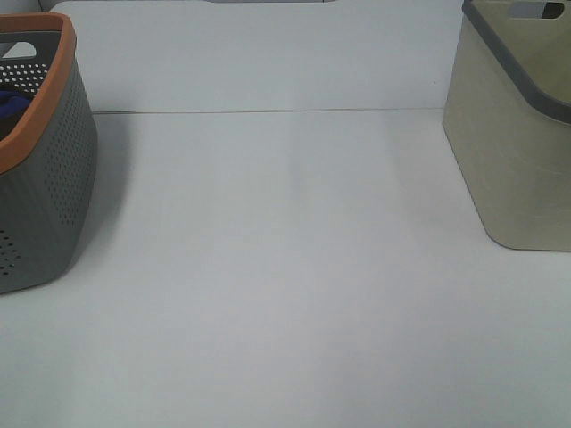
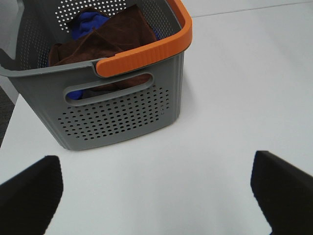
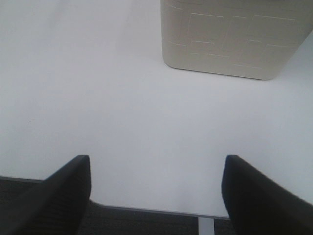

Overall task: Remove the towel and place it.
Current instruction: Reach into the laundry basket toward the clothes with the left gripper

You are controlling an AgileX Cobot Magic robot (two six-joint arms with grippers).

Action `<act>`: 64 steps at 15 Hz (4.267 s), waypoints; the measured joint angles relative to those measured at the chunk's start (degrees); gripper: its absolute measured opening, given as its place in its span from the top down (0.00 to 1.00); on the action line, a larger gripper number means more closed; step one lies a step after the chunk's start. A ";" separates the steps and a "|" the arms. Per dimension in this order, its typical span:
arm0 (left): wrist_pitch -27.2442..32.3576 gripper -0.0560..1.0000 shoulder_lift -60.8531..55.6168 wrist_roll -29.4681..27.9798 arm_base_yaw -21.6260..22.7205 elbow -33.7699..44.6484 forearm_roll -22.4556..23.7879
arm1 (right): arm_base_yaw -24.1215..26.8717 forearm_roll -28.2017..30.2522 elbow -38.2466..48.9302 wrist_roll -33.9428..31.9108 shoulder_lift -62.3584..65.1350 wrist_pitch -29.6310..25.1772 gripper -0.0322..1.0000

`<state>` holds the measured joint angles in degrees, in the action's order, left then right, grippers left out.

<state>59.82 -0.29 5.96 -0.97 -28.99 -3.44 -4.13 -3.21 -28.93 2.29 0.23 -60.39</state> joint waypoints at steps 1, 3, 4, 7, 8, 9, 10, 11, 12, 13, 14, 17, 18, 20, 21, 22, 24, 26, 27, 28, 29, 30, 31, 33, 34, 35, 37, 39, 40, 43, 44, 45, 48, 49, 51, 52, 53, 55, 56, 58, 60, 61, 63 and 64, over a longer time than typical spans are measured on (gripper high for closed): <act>0.00 0.01 0.00 0.00 0.00 0.00 0.00 | 0.00 0.00 0.00 0.00 0.00 0.00 0.25; 0.00 0.01 0.00 0.00 0.00 0.00 0.00 | 0.00 0.00 0.00 0.00 0.00 0.00 0.25; 0.00 0.01 0.00 0.00 0.00 0.00 0.00 | 0.00 0.00 0.00 0.00 0.00 0.00 0.25; 0.00 0.01 0.00 0.00 0.00 0.00 0.00 | 0.00 0.00 0.00 0.00 0.00 0.00 0.25; 0.00 0.01 0.00 0.00 0.00 0.00 0.00 | 0.00 0.00 0.00 0.00 0.00 0.00 0.25; 0.00 0.01 0.00 0.00 0.00 0.00 0.00 | 0.00 0.00 0.00 0.00 0.00 0.00 0.25; 0.00 0.01 0.00 0.00 0.00 0.00 0.00 | 0.00 0.00 0.00 0.00 0.00 0.00 0.25; 0.00 0.01 0.00 0.00 0.00 0.00 0.00 | 0.00 0.00 0.00 0.00 0.00 0.00 0.25; 0.00 0.01 0.00 0.00 0.00 0.00 0.00 | 0.00 0.00 0.00 0.00 0.00 0.00 0.25; 0.00 0.01 0.00 0.00 0.00 0.00 0.00 | 0.00 0.00 0.00 0.00 0.00 0.00 0.25; 0.00 0.01 0.00 0.00 0.00 0.00 0.00 | 0.00 0.00 0.00 0.00 0.00 0.00 0.25; 0.00 0.01 0.00 0.00 0.00 0.00 0.00 | 0.00 0.00 0.00 0.00 0.00 0.00 0.25; 0.00 0.01 0.00 0.00 0.00 0.00 0.00 | 0.00 0.00 0.00 0.00 0.00 0.00 0.25; 0.00 0.01 0.00 0.00 0.00 0.00 0.00 | 0.00 0.00 0.00 0.00 0.00 0.00 0.25; 0.00 0.01 0.00 0.00 0.00 0.00 0.00 | 0.00 0.00 0.00 0.00 0.00 0.00 0.25; 0.00 0.01 0.00 0.00 0.00 0.00 0.00 | 0.00 0.00 0.00 0.00 0.00 0.00 0.25; 0.00 0.01 0.00 0.00 0.00 0.00 0.00 | 0.00 0.00 0.00 0.00 0.00 0.00 0.25; 0.00 0.01 0.00 0.00 0.00 0.00 0.00 | 0.00 0.00 0.00 0.00 0.00 0.00 0.25; 0.00 0.01 0.00 0.00 0.00 0.00 0.00 | 0.00 0.00 0.00 0.00 0.00 0.00 0.25; 0.00 0.01 0.00 0.00 0.00 0.00 0.00 | 0.00 0.00 0.00 0.00 0.00 0.00 0.25; 0.00 0.01 0.00 0.00 0.00 0.00 0.00 | 0.00 0.00 0.00 0.00 0.00 0.00 0.25; 0.00 0.01 0.00 0.00 0.00 0.00 0.00 | 0.00 0.00 0.00 0.00 0.00 0.00 0.25; 0.00 0.01 0.00 0.00 0.00 0.00 0.00 | 0.00 0.00 0.00 0.00 0.00 0.00 0.25; 0.00 0.01 0.00 0.00 0.00 0.00 0.00 | 0.00 0.00 0.00 0.00 0.00 0.00 0.25; 0.00 0.01 0.00 0.00 0.00 0.00 0.00 | 0.00 0.00 0.00 0.00 0.00 0.00 0.25; 0.00 0.01 0.00 0.00 0.00 0.00 0.00 | 0.00 0.00 0.00 0.00 0.00 0.00 0.25; 0.80 0.01 0.69 0.00 0.00 -0.34 -0.11 | 0.00 0.00 0.00 0.00 0.00 0.00 0.25; 3.61 0.01 5.39 0.80 0.00 -2.92 -0.29 | 0.00 0.00 0.00 0.00 0.00 0.00 0.25; 4.18 0.01 7.05 1.66 0.00 -3.90 -0.34 | 0.00 0.00 0.00 0.00 0.00 0.00 0.25; 8.08 0.01 18.05 5.67 0.00 -11.80 -2.64 | 0.00 0.00 0.00 0.00 0.00 0.00 0.25; 9.91 0.01 26.36 7.85 0.00 -18.85 -4.07 | 0.00 0.00 0.00 0.00 0.00 0.00 0.25; 9.91 0.01 30.48 9.22 0.00 -22.69 -4.35 | 0.00 0.00 0.00 0.00 0.00 0.00 0.25; 9.91 0.01 44.46 13.01 0.00 -35.41 -4.76 | 0.00 0.00 0.00 0.00 0.00 0.00 0.25; 10.03 0.01 49.27 14.32 0.00 -39.30 -4.76 | 0.00 0.00 0.00 0.00 0.00 0.00 0.25; 10.03 0.01 59.87 18.62 0.00 -47.27 -4.70 | 0.00 0.00 0.00 0.00 0.00 0.00 0.25; 9.91 0.01 65.03 21.66 0.00 -50.71 -4.35 | 0.00 0.00 0.00 0.00 0.00 0.00 0.25; 9.91 0.01 70.53 25.21 0.00 -54.09 -3.38 | 0.00 0.00 0.00 0.00 0.00 0.00 0.25; 9.85 0.01 79.81 34.66 0.17 -59.42 -1.32 | 0.00 0.00 0.00 0.00 0.00 0.00 0.25; 9.85 0.01 81.99 37.07 0.57 -60.45 -1.03 | 0.00 0.00 0.00 0.00 0.00 0.00 0.25; 9.74 0.01 90.58 50.65 3.55 -62.97 -0.23 | 0.00 0.00 0.00 0.00 0.00 0.00 0.25; 9.68 0.01 95.00 57.75 5.96 -63.31 -0.23 | 0.00 0.00 0.00 0.00 0.00 0.00 0.25; 9.63 0.01 97.52 60.39 7.79 -63.54 -0.63 | 0.00 0.00 0.00 0.00 0.00 0.00 0.25; 9.05 0.01 102.16 64.23 10.94 -63.60 -0.63 | 0.00 0.00 0.00 0.00 0.00 0.00 0.25; 8.14 0.01 104.05 66.41 11.97 -63.66 -0.63 | 0.00 0.00 0.00 0.00 0.00 0.00 0.25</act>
<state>67.95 103.76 72.36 11.00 -92.65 -4.07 -4.13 -3.21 -28.93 2.29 0.23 -60.39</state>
